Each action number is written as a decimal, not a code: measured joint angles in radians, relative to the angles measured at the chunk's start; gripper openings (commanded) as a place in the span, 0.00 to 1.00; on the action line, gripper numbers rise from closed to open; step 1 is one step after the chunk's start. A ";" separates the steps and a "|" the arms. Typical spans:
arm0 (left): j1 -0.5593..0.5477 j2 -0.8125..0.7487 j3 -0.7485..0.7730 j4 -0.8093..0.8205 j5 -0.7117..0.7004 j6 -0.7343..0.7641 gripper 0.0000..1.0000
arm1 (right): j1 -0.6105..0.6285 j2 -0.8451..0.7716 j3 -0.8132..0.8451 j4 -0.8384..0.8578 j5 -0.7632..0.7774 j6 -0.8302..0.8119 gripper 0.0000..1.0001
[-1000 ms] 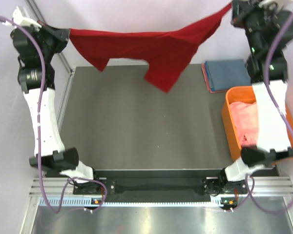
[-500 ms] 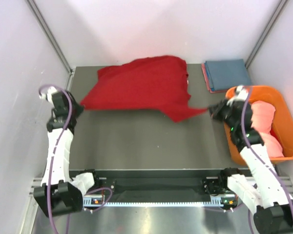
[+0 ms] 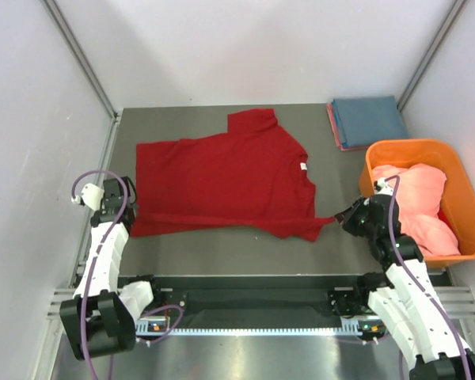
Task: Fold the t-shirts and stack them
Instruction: Flatten the tshirt out, then fold the tshirt
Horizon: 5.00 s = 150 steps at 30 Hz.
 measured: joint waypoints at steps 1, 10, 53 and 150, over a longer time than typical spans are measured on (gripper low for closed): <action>0.000 0.004 0.000 -0.001 -0.014 -0.003 0.00 | 0.003 0.006 0.011 -0.005 0.003 0.000 0.00; -0.001 0.014 0.141 -0.012 -0.076 0.041 0.00 | 0.055 0.097 0.210 -0.067 0.071 -0.056 0.00; -0.011 0.605 1.134 -0.051 0.582 0.090 0.00 | 0.085 0.994 1.653 0.004 0.214 -0.338 0.00; -0.013 0.027 -0.174 -0.032 -0.048 -0.217 0.00 | 0.871 0.357 0.353 -0.613 0.666 0.306 0.00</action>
